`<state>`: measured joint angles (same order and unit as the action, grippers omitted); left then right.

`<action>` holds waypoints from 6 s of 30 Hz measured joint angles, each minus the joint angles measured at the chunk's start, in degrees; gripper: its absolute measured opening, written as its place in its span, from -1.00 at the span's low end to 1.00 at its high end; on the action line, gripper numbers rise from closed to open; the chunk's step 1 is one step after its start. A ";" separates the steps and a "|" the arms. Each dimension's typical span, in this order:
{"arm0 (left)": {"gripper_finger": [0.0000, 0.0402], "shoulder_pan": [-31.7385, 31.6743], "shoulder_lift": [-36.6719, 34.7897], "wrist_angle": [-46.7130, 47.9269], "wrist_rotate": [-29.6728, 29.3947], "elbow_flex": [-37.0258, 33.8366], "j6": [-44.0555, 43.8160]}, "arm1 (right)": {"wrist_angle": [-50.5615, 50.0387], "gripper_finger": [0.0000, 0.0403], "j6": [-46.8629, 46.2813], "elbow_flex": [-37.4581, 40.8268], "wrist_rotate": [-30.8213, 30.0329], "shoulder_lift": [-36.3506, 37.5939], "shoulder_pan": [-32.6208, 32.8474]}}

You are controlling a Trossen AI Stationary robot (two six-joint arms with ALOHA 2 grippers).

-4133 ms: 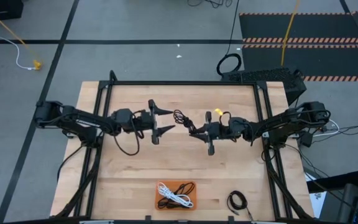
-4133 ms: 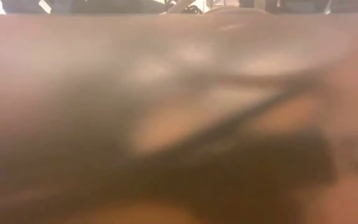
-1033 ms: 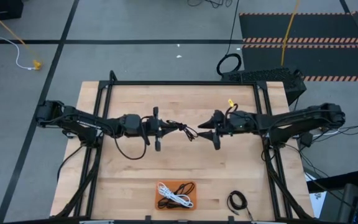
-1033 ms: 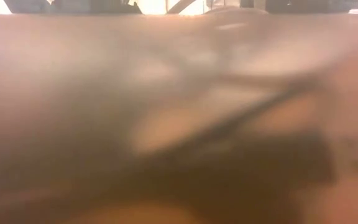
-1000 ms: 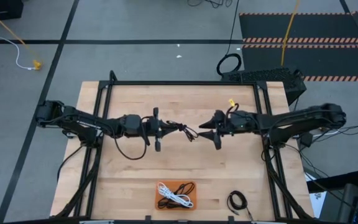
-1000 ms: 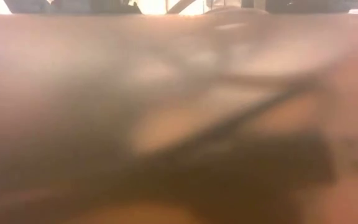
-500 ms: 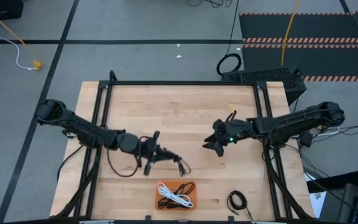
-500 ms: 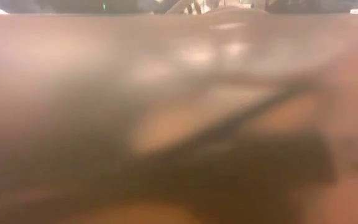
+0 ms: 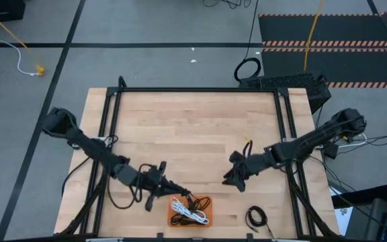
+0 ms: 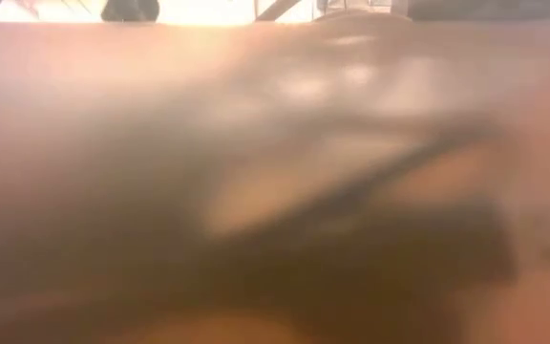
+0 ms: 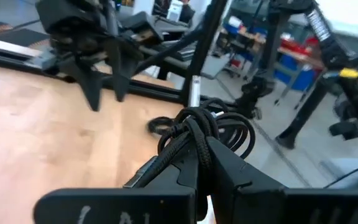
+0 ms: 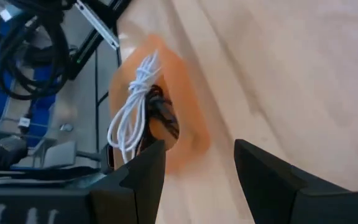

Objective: Pick and place USB-C Cables
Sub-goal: Put the top center black charger cable into the orange bin, then put the black charger cable into the orange bin

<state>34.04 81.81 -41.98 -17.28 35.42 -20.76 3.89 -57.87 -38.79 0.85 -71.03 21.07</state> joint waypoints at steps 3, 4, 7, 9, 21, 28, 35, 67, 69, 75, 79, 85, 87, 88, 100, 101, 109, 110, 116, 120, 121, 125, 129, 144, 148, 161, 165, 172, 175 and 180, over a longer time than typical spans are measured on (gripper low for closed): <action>-0.89 1.97 3.73 -3.71 -2.46 0.02 -2.02 | 1.70 -0.08 -1.99 0.00 -2.17 -1.00 3.72; -0.88 2.50 4.84 -4.59 -3.52 0.02 -2.51 | 1.94 -0.08 -2.81 0.00 -2.85 -1.23 4.88; -0.89 3.43 7.99 -7.29 -5.42 0.04 -4.93 | 1.86 -0.08 -5.87 0.00 -5.55 -1.39 8.61; -0.92 4.06 10.03 -7.76 -5.88 0.04 -7.20 | 1.95 -0.08 -8.02 0.00 -7.19 -1.35 10.91; -0.73 7.13 13.72 -2.48 -7.99 0.04 -20.00 | 1.84 -0.08 -20.78 0.00 -13.17 -1.35 22.46; -0.71 9.35 13.70 1.65 -7.62 0.04 -25.67 | 1.42 -0.08 -26.22 0.00 -12.94 -1.35 26.82; -0.69 10.36 13.70 1.49 -3.77 0.99 -27.51 | -2.16 -0.08 -36.02 0.00 -9.41 -1.35 30.39; 0.28 7.09 6.61 -2.62 5.03 1.57 -17.32 | -21.91 -0.26 -58.00 -0.04 0.76 -9.64 35.57; 0.29 7.35 4.93 -2.61 4.98 1.56 -15.37 | -20.96 -0.26 -57.47 -0.12 0.76 -11.61 35.57; 0.29 7.50 1.69 -2.49 4.89 1.55 -12.04 | -19.51 -0.26 -56.79 -0.15 -0.37 -14.28 35.57; 0.29 7.50 1.71 -2.68 4.81 1.55 -10.99 | -18.35 -0.26 -56.16 -0.04 -2.26 -14.45 35.55; 0.29 7.50 1.70 -2.66 4.81 1.55 -11.01 | -13.80 -0.26 -53.78 0.07 -3.79 -14.57 35.36; 0.29 7.50 1.70 -2.67 4.81 1.55 -10.99 | -13.06 -0.26 -53.72 0.06 -4.08 -14.57 35.35; 0.29 7.50 1.70 -2.64 4.81 1.55 -10.99 | -12.82 -0.26 -53.72 0.04 -4.08 -14.57 35.31; 0.29 7.50 1.70 -2.62 4.82 1.55 -8.94 | -12.16 -0.65 -50.04 0.04 -6.01 -14.83 35.27; 0.29 7.50 1.70 -2.62 4.83 1.55 -8.89 | -12.09 -0.71 -49.69 0.04 -6.42 -14.83 35.25; 0.29 7.50 1.70 -2.12 4.98 1.55 -9.74 | -10.61 -0.96 -48.73 0.00 -10.33 -14.83 35.20; 0.29 7.50 1.72 -2.07 5.01 1.55 -9.72 | -10.34 -0.96 -48.63 0.00 -10.49 -14.83 35.20; 0.28 7.13 1.72 -1.53 5.04 1.54 -9.56 | -9.21 -0.99 -45.52 0.00 -16.11 -14.83 35.25; 0.28 6.27 1.72 -1.46 5.02 1.53 -9.28 | -9.23 -1.00 -41.81 0.00 -23.03 -14.81 34.44; 0.28 5.96 1.72 -1.46 5.03 1.53 -9.28 | -9.22 -1.00 -40.80 0.00 -24.42 -14.81 34.14; 0.28 4.78 1.72 -1.46 5.01 1.53 -9.28 | -9.24 -1.00 -36.86 0.00 -30.04 -14.77 32.41; 0.28 3.49 1.72 -1.50 4.72 1.53 -8.31 | -9.26 -1.00 -31.91 0.00 -36.72 -14.75 30.00; 0.29 -3.09 1.74 -1.55 4.75 1.53 -6.31 | -1.35 -1.00 -6.93 0.00 -44.01 -14.72 14.03; 0.29 -4.52 1.74 -1.55 5.15 1.53 -5.12 | 9.93 -1.00 6.68 0.00 -39.20 -14.43 9.16; 0.28 -4.30 1.74 -2.21 -1.10 1.52 2.48 | 30.08 -1.00 32.10 0.00 -33.76 -7.93 2.18; 0.28 -4.77 1.74 -4.05 -4.65 1.51 11.06 | 36.16 -1.00 37.77 0.00 -33.70 -7.83 1.78; 0.28 -6.45 1.74 -6.36 -3.71 1.51 16.56 | 37.38 -1.00 38.89 0.00 -33.73 -7.86 0.22; 0.29 -7.63 1.76 -6.31 -3.80 1.51 15.68 | 37.15 -1.00 39.11 0.00 -33.74 -7.86 -0.12; 0.35 -9.28 1.76 -6.31 -3.78 1.51 16.81 | 37.07 -1.00 39.55 0.00 -33.60 -7.86 -0.42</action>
<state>24.75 83.57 -48.29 -21.06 36.93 -3.95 40.96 -18.33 -38.79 -32.75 -78.89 20.64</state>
